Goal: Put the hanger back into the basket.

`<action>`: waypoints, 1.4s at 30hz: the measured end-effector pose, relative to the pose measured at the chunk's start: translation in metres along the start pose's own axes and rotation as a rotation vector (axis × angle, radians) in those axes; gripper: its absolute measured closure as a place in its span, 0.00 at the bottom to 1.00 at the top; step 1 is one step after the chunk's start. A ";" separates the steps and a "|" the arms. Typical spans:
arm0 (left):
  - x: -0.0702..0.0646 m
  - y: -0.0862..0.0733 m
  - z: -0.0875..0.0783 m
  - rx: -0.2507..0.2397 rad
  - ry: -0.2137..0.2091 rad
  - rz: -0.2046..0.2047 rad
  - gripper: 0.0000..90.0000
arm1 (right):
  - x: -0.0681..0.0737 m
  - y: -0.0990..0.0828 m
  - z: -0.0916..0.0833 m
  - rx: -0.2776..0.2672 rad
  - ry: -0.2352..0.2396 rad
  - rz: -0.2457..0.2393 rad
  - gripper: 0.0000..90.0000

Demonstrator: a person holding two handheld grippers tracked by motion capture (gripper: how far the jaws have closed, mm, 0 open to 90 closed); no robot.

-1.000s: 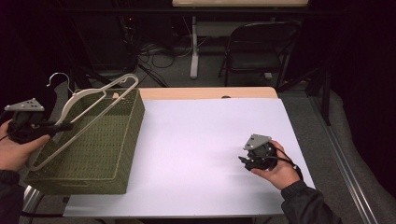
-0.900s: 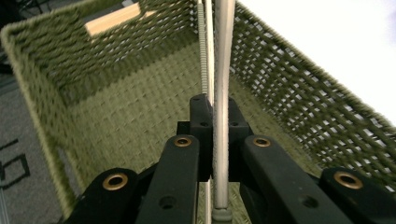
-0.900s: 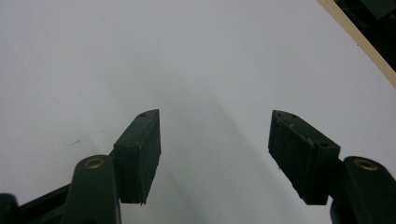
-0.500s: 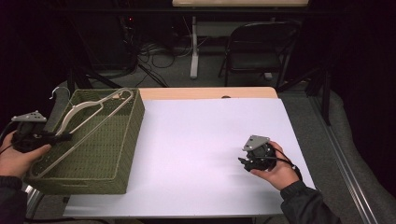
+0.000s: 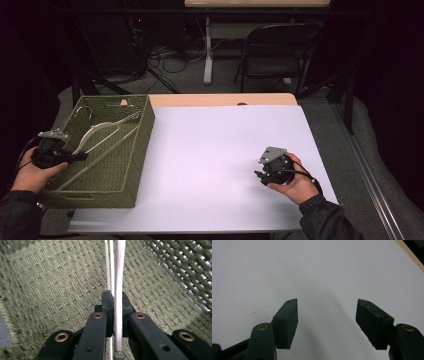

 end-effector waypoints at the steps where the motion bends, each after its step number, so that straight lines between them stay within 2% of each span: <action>1: 0.000 0.000 0.000 -0.001 0.001 -0.004 0.97 | 0.000 0.000 0.000 0.001 0.002 0.000 0.38; 9: 0.001 -0.001 0.001 0.004 0.011 -0.008 0.96 | 0.001 -0.001 0.002 -0.013 0.006 0.000 0.38; 12: 0.003 -0.001 0.000 0.004 0.028 -0.011 0.96 | 0.000 -0.002 0.001 0.000 -0.001 0.000 0.38; 14: 0.006 0.001 -0.001 -0.014 0.047 -0.026 0.93 | 0.000 -0.001 0.002 -0.016 0.003 0.005 0.38; 15: 0.010 0.002 -0.004 -0.036 0.070 -0.047 0.86 | 0.000 -0.002 0.002 -0.017 0.002 0.007 0.38; 19: 0.013 0.003 -0.009 -0.058 0.089 -0.058 0.76 | 0.000 -0.002 0.002 -0.015 -0.001 0.015 0.38; 20: 0.014 0.004 -0.011 -0.071 0.100 -0.068 0.62 | 0.000 -0.002 0.002 -0.015 -0.001 0.015 0.38; 21: 0.016 0.006 -0.013 -0.086 0.111 -0.072 0.62 | 0.000 -0.002 0.002 -0.015 -0.001 0.015 0.38; 23: 0.019 0.008 -0.018 -0.106 0.126 -0.082 0.48 | 0.000 -0.003 0.002 -0.008 0.001 0.012 0.38; 26: 0.023 0.009 -0.025 -0.109 0.175 -0.084 0.48 | 0.000 -0.002 0.002 -0.010 0.000 0.011 0.38; 28: 0.024 0.010 -0.029 -0.111 0.183 -0.084 0.47 | 0.000 -0.003 0.002 -0.003 0.002 0.004 0.38; 30: 0.023 0.010 -0.032 -0.116 0.183 -0.079 0.47 | 0.000 -0.001 0.003 -0.019 0.004 0.007 0.38; 32: 0.022 0.010 -0.034 -0.119 0.177 -0.072 0.47 | 0.000 -0.002 0.002 -0.003 0.002 0.003 0.38; 42: 0.009 0.017 -0.042 -0.144 0.153 -0.068 0.47 | -0.001 -0.003 0.001 -0.004 -0.001 0.008 0.38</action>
Point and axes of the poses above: each handheld gripper's, and its own axes: z roughly forward along the jaws, y roughly out of its top, x roughly to its left, the point moved 10 cm from there along z, roughly forward along the jaws, and after that the axes turned 3 degrees about y, right-handed, at the moved point
